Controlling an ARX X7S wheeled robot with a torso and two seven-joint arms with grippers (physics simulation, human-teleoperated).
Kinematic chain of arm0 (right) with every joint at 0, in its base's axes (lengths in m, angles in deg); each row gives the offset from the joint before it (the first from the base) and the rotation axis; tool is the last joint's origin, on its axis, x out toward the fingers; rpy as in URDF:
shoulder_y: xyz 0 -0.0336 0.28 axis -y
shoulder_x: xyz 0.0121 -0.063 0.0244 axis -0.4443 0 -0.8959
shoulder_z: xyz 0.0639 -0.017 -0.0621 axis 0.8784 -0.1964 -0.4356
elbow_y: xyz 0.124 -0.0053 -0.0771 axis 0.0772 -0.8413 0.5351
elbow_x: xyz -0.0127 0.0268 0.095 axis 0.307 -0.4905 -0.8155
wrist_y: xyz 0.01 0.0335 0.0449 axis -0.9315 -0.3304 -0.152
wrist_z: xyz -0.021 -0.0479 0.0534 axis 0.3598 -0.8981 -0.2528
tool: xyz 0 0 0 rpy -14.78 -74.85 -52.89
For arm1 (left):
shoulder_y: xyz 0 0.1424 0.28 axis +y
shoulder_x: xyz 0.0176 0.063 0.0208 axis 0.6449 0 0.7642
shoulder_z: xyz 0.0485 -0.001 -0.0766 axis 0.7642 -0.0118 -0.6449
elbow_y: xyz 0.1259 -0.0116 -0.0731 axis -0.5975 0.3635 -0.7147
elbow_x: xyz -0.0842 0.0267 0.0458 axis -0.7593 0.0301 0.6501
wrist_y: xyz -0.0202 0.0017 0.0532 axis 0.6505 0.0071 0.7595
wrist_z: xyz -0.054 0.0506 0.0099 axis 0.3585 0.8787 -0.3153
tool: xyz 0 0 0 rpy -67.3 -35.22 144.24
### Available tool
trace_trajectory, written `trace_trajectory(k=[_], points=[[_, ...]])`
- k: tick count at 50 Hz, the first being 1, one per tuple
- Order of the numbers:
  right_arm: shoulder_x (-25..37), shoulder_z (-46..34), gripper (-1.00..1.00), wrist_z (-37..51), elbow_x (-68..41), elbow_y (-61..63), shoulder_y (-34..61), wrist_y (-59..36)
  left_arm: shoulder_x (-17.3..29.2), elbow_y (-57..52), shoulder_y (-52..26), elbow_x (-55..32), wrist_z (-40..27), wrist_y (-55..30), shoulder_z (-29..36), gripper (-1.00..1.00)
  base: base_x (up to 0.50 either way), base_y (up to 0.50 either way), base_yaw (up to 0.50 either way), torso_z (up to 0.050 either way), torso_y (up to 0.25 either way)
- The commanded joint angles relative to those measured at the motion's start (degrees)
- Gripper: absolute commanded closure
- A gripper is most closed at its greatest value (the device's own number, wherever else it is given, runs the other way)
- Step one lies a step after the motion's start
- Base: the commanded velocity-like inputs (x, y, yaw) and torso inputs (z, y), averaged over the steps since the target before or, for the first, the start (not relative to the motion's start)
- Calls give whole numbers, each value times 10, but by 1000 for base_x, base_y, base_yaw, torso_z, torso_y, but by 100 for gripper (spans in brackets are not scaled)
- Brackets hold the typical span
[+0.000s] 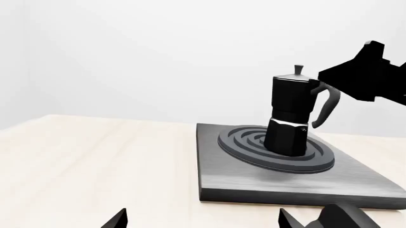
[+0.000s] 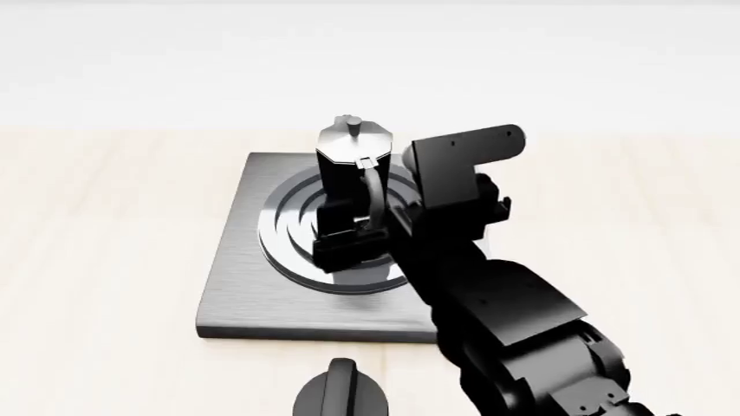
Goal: Put the moka pot on the stove.
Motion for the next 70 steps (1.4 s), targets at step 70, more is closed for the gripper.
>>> trace_trajectory(k=[70], points=[[303, 41, -100, 295, 140, 600, -151, 113, -7, 17, -34, -6, 14, -14, -10, -100, 0, 0, 0, 0, 0]])
